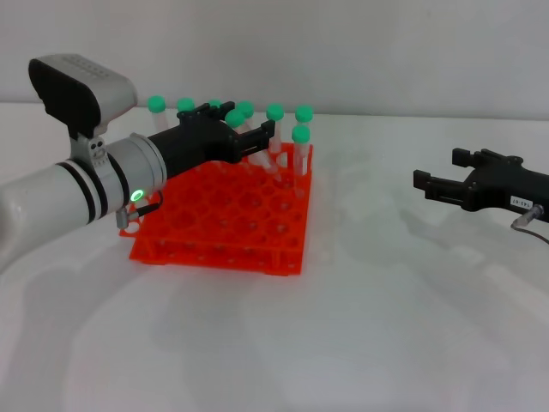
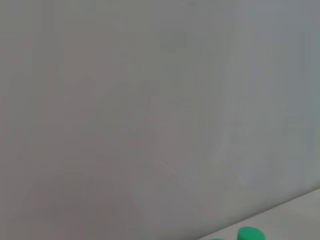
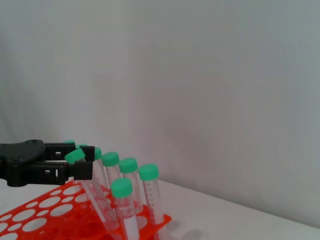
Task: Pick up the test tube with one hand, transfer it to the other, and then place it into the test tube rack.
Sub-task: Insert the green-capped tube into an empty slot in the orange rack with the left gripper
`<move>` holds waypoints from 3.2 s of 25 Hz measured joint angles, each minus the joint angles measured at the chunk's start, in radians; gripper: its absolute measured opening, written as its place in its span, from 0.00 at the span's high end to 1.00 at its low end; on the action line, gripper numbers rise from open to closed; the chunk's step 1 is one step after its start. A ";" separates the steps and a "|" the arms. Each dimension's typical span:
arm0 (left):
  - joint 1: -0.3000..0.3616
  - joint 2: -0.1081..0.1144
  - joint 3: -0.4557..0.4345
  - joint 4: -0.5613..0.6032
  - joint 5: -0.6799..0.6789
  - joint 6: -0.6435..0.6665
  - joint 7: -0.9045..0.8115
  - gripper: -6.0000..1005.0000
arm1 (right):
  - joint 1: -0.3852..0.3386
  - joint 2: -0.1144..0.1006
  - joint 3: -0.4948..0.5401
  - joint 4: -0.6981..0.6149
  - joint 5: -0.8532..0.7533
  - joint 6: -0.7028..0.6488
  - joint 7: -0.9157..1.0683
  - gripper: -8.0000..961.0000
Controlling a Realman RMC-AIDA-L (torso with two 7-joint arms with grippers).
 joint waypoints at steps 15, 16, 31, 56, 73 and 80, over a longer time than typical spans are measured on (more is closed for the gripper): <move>-0.049 -0.008 0.003 0.003 0.036 -0.072 0.002 0.19 | -0.007 0.000 0.000 0.003 0.002 0.003 -0.001 0.11; -0.055 -0.008 0.001 0.003 0.043 -0.083 0.003 0.19 | -0.007 0.000 0.001 0.003 0.002 0.003 -0.001 0.11; -0.145 0.003 -0.002 -0.005 0.048 -0.172 0.040 0.19 | 0.005 0.000 0.008 0.006 0.002 -0.006 -0.014 0.11; 0.210 -0.046 -0.043 0.301 -0.047 0.068 -0.006 0.19 | 0.017 -0.008 0.022 0.030 -0.006 -0.021 -0.029 0.11; 0.257 -0.049 -0.046 0.170 -0.105 0.057 -0.066 0.19 | 0.021 -0.003 0.021 0.031 -0.007 -0.027 -0.029 0.11; 0.258 -0.049 -0.051 0.159 -0.141 0.006 -0.045 0.19 | 0.023 -0.003 0.021 0.041 -0.003 -0.029 -0.029 0.11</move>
